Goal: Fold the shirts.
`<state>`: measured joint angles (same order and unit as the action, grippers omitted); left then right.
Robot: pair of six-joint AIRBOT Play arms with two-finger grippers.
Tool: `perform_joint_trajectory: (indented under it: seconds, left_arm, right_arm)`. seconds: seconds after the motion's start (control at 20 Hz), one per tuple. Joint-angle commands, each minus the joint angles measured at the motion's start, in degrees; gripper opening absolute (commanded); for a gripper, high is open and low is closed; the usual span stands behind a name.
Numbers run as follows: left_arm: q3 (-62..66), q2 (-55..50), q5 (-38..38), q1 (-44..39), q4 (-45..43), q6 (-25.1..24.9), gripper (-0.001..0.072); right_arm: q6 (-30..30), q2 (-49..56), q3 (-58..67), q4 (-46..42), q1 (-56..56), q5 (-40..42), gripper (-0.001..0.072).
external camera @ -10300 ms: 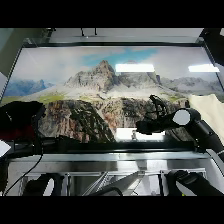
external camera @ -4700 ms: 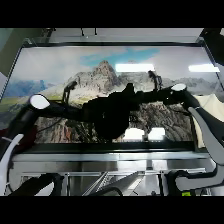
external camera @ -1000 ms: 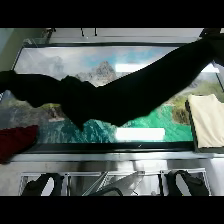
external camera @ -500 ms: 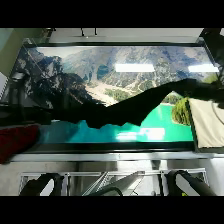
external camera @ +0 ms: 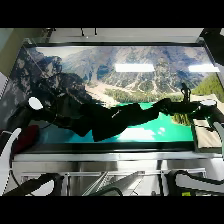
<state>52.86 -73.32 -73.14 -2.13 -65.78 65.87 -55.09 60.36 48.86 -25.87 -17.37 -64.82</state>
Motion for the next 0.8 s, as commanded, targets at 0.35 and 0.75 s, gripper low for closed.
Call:
perform_joint_trajectory:
  seconds: [0.35,0.75]
  left_arm:
    - [6.1,-6.0,-5.0,-0.2,-0.1,-0.4,0.0016]
    - [6.1,-6.0,-5.0,-0.2,0.0,-0.4,0.0017]
  right_arm:
    - [-7.5,-9.9,5.4,-11.7,0.1,-2.9,0.0394]
    - [-17.5,-17.2,-13.5,-12.4,21.6,6.6,0.0394]
